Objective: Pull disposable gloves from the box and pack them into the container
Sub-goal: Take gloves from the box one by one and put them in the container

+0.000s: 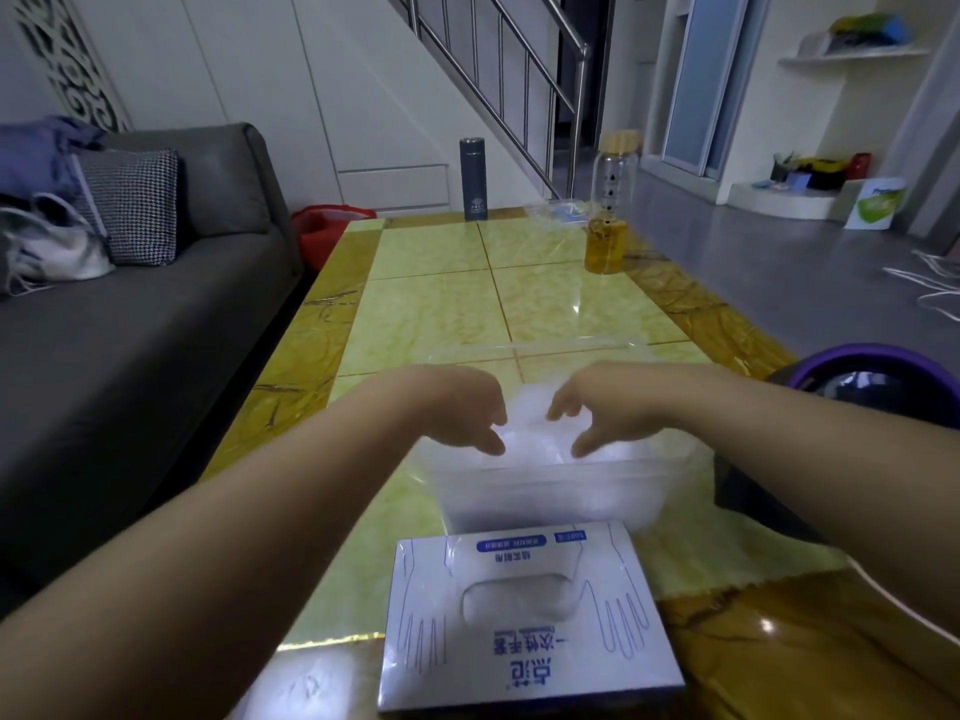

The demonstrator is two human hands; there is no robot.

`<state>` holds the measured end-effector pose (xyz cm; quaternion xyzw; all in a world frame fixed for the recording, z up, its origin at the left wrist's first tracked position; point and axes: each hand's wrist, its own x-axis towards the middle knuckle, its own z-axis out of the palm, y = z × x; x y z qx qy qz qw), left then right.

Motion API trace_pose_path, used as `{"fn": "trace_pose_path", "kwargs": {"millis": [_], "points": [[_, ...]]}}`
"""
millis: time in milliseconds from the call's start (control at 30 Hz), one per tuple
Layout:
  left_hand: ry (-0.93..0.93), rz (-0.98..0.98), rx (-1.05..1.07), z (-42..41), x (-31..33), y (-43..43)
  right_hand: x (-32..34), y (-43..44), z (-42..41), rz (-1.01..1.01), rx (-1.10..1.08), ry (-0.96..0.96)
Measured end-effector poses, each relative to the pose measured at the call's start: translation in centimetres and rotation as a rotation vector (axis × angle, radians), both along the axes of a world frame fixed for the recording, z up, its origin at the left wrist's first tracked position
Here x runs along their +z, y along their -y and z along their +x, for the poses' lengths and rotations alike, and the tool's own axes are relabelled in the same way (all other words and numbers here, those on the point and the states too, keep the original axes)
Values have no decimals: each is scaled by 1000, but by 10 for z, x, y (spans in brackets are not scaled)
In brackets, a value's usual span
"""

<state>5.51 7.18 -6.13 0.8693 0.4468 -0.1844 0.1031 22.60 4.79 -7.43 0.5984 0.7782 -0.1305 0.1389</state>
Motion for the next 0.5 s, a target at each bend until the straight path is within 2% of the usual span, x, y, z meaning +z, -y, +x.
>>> {"fn": "trace_pose_path", "kwargs": {"millis": [167,267,333,367,433,500], "points": [[343,49,89,-35,20,26,33,47,-3,308,56,-298],[504,219,135,-53,17,45,23,82,-17,225,142,-364],[608,290,131,-55,10,62,-1,96,-26,103,207,-278],[643,253,123,-54,6,73,-15,102,-31,63,240,-210],[616,84,105,-50,-4,93,-39,106,-37,52,275,-98],[417,-28,72,-50,-18,106,-51,108,-42,101,290,-55]]}}
